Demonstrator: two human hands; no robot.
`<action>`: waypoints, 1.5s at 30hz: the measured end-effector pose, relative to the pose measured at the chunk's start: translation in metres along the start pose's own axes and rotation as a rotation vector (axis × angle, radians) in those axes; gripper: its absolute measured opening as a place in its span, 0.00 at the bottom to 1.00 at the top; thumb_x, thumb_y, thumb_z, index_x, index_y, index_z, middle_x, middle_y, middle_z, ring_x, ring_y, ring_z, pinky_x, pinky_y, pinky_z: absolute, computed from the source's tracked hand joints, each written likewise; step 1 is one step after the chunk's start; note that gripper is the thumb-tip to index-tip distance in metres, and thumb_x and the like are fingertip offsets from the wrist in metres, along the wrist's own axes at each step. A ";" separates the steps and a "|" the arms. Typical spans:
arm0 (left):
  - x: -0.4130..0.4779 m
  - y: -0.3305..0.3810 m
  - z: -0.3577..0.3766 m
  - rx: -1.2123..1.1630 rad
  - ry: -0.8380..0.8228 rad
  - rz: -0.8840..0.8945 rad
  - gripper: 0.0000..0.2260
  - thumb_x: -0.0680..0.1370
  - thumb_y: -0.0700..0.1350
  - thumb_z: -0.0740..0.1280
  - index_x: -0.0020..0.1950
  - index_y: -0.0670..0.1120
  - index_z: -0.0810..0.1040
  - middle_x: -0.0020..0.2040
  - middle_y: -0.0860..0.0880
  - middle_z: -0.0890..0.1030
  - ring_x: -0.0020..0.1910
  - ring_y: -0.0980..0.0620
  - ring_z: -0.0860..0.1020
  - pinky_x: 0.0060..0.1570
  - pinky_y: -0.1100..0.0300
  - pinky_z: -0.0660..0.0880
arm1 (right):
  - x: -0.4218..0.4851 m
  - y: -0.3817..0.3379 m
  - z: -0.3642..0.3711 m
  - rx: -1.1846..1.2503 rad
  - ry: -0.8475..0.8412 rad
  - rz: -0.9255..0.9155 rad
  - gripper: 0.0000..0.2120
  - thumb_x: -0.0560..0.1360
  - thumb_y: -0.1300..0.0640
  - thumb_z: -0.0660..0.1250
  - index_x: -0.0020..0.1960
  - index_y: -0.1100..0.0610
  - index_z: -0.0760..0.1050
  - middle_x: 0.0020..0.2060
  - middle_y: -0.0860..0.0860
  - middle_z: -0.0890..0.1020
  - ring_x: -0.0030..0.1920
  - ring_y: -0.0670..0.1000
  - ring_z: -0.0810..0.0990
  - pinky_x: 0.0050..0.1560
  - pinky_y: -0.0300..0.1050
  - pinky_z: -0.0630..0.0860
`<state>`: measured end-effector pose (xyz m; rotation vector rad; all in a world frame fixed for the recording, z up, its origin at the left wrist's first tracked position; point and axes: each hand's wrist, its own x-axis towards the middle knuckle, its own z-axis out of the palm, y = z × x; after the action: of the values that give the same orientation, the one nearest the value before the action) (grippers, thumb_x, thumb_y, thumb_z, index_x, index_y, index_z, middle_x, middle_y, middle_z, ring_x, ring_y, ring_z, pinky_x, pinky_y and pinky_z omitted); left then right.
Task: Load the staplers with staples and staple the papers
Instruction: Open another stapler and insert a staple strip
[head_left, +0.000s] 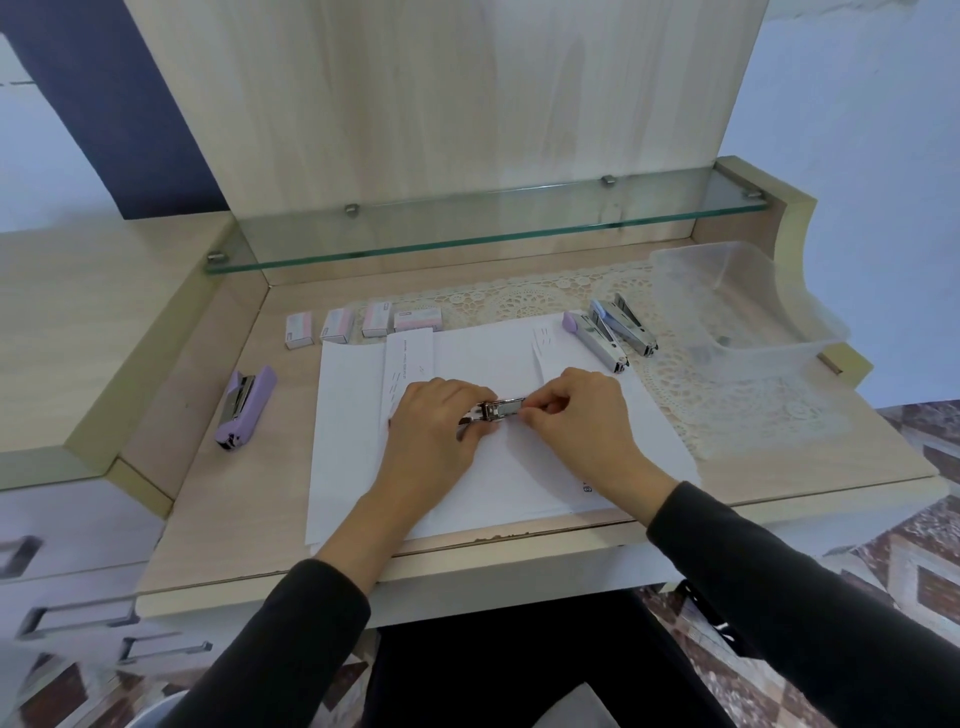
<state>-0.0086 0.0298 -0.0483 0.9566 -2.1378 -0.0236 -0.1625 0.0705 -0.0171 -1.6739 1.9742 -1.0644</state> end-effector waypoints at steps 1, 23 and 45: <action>0.000 0.000 0.000 0.001 -0.002 -0.005 0.09 0.65 0.41 0.72 0.44 0.42 0.81 0.39 0.48 0.82 0.41 0.55 0.72 0.46 0.63 0.65 | 0.000 -0.002 0.002 0.008 0.005 0.013 0.03 0.69 0.59 0.70 0.40 0.58 0.82 0.33 0.46 0.75 0.38 0.46 0.73 0.36 0.38 0.66; 0.000 0.001 -0.002 0.029 -0.062 -0.054 0.10 0.66 0.43 0.71 0.46 0.43 0.81 0.39 0.49 0.83 0.37 0.49 0.79 0.45 0.64 0.64 | 0.000 0.009 -0.013 0.302 0.000 0.079 0.10 0.68 0.63 0.71 0.30 0.54 0.75 0.25 0.46 0.73 0.25 0.42 0.69 0.28 0.27 0.65; 0.000 0.001 -0.003 0.011 -0.111 -0.135 0.12 0.72 0.50 0.66 0.49 0.44 0.81 0.42 0.49 0.83 0.40 0.47 0.79 0.40 0.54 0.75 | 0.077 0.031 -0.135 0.057 0.222 -0.043 0.06 0.72 0.62 0.67 0.40 0.52 0.79 0.35 0.50 0.81 0.24 0.37 0.76 0.30 0.34 0.76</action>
<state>-0.0076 0.0312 -0.0457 1.1283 -2.1727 -0.1344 -0.2947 0.0413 0.0655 -1.6355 2.0263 -1.3621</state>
